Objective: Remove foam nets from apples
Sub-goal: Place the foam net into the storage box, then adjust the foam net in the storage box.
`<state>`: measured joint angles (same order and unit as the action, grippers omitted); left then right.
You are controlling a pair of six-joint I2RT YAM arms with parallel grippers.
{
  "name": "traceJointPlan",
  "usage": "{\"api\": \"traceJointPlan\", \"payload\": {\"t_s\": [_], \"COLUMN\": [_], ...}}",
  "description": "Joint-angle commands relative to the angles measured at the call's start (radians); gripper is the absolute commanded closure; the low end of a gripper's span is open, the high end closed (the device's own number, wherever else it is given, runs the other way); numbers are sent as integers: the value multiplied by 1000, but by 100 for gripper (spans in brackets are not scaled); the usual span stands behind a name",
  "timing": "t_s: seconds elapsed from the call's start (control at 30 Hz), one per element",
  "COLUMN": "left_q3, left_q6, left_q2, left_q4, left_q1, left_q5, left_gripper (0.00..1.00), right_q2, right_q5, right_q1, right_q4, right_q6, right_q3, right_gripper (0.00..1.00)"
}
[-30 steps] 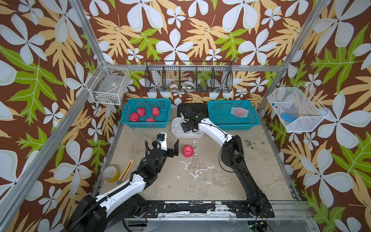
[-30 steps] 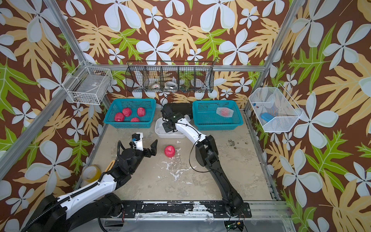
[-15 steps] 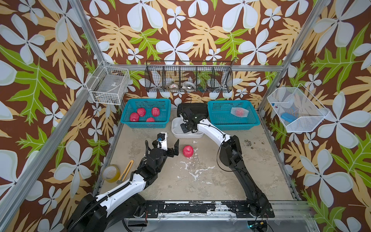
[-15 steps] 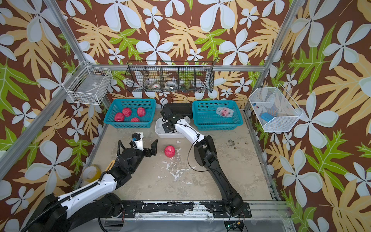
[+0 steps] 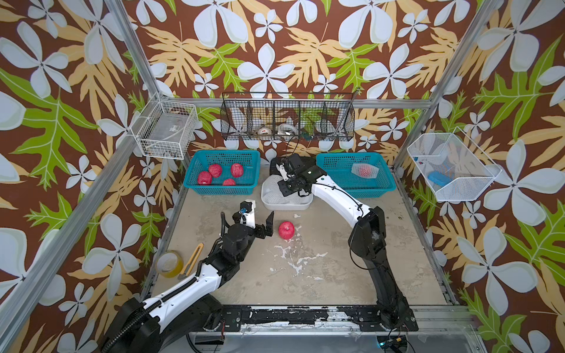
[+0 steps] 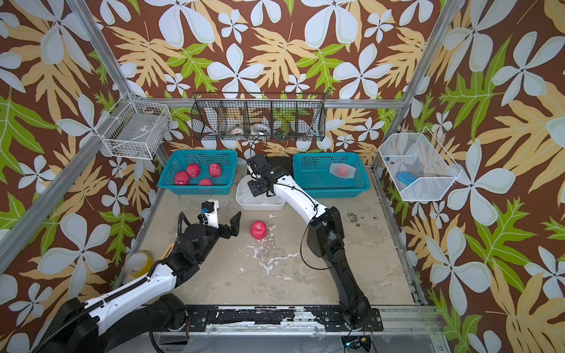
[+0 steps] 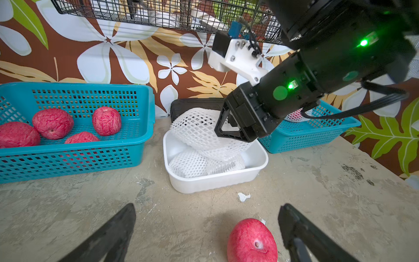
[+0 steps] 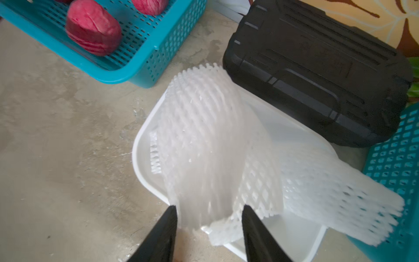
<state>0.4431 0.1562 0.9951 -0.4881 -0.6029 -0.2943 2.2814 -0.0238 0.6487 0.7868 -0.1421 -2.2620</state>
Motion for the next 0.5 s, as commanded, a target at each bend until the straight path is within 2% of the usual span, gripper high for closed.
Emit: {"api": "traceJointPlan", "payload": {"t_s": [0.0,0.17,0.37,0.47], "left_q3": [20,27,48,55], "left_q6": [12,20,33,44], "left_q2": [8,4,24,52], "left_q4": [23,55,98,108], "left_q1": [0,1,0,0], "left_q5": [19,22,65,71], "left_gripper": [0,0,0,0], "right_q2": [-25,-92,-237,-242], "right_q5": [24,45,17,26], "right_q1": [2,2,-3,-23], "right_q4": [12,53,-44,-124], "right_q6": [10,28,13,4], "right_q3": [7,36,232,301], "right_gripper": [40,37,34,33]}}
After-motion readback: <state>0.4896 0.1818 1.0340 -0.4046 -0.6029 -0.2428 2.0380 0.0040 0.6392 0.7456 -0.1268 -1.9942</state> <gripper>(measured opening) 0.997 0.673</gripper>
